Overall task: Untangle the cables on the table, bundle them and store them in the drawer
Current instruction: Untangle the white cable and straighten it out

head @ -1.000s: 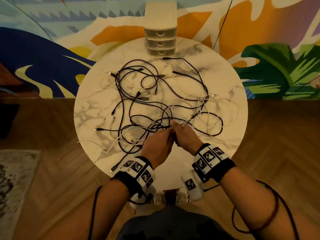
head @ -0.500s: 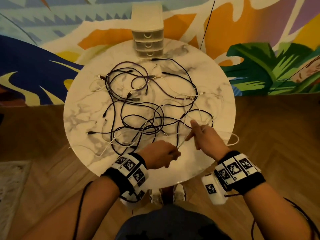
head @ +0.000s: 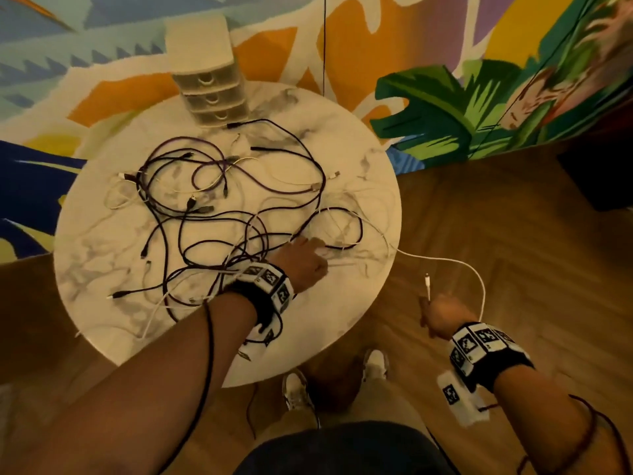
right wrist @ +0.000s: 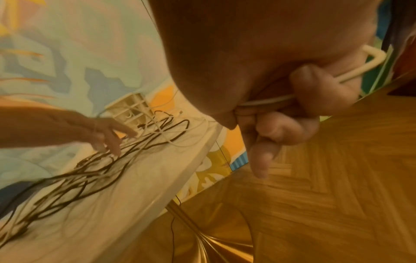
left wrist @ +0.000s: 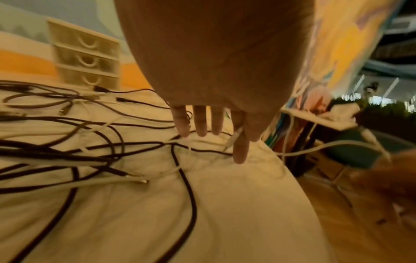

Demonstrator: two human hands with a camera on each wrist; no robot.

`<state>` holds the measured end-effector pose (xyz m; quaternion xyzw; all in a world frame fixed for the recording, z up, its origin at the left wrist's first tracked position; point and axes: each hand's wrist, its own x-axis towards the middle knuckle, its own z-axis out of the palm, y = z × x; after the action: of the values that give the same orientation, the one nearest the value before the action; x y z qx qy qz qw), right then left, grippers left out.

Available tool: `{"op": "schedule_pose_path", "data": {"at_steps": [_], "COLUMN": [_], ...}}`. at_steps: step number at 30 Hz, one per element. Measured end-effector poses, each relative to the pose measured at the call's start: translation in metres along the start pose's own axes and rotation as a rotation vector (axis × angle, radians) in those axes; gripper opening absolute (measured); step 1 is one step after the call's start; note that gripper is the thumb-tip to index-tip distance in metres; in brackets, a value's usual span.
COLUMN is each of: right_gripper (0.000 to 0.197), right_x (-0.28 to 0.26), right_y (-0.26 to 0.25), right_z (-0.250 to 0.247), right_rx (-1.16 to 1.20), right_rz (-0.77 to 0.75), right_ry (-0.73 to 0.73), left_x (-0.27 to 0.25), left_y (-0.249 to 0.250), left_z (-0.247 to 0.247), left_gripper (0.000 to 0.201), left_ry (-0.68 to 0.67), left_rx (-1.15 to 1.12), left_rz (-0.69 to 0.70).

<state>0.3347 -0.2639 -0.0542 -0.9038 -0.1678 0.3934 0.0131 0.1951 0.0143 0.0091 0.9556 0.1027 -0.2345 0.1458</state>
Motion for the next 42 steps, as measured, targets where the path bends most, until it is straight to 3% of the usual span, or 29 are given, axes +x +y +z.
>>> {"op": "schedule_pose_path", "data": {"at_steps": [4,6,8,11,13,17,19,21,24,28,31,33,35,38,41,42], "right_gripper": [0.062,0.063,0.066,0.059,0.052,0.046,0.047,0.047,0.051,0.053,0.057,0.047,0.045,0.063,0.074,0.068], "right_x": [0.01,0.017,0.024,0.032,0.037,0.042,0.044,0.046,0.052,0.066,0.062,0.052,0.042,0.042,0.044,0.037], "right_y": [0.023,0.04,0.056,0.089,0.107,0.136,0.147,0.161,0.186,0.221,0.238,0.244,0.253,0.264,0.253,0.236], "right_z": [-0.022,-0.034,-0.041,-0.052,-0.054,-0.061,-0.069,-0.077,-0.072,-0.053,-0.052,-0.064,-0.076,-0.075,-0.076,-0.084], "right_rx": [0.062,0.098,0.12,0.173,0.201,0.15,0.135,0.122,0.191,0.204,0.195,0.196,0.158,0.153,0.271,0.378], "right_rz": [-0.044,-0.054,-0.045,0.01,0.05,0.145,0.185,0.227,0.251,0.267,0.309,0.343,0.375,0.37,0.27,0.182], "right_ry": [0.044,0.051,0.044,0.034,0.011,-0.035,-0.016,0.036,0.054,0.036,0.033,0.071,0.137,0.164,0.206,0.232], "left_x": [0.023,0.03,0.038,0.055,0.061,0.085,0.092,0.099,0.11,0.128,0.14,0.144,0.146,0.154,0.154,0.149], "left_y": [0.022,0.038,0.056,0.096,0.12,0.156,0.166,0.171,0.18,0.196,0.199,0.198,0.199,0.205,0.226,0.236], "left_z": [0.022,0.015,-0.012,-0.081,-0.124,-0.168,-0.178,-0.187,-0.193,-0.183,-0.163,-0.146,-0.134,-0.133,-0.142,-0.143], "left_gripper": [0.036,0.035,0.033,0.04,0.038,0.032,0.033,0.033,0.047,0.052,0.046,0.042,0.033,0.025,0.03,0.032], "left_ry": [-0.113,-0.074,0.1,0.525,0.703,0.691,0.783,0.861,0.708,0.651,0.453,0.34,0.341,0.492,0.333,0.242], "left_rx": [0.073,0.016,-0.062,-0.253,-0.375,-0.473,-0.451,-0.619,-0.86,-0.517,-0.494,-0.453,-0.495,-0.661,-0.83,-0.856], "left_rz": [-0.129,-0.164,-0.145,-0.039,-0.008,-0.046,-0.037,-0.033,-0.014,0.0,0.116,0.21,0.251,0.172,0.09,0.105]}}
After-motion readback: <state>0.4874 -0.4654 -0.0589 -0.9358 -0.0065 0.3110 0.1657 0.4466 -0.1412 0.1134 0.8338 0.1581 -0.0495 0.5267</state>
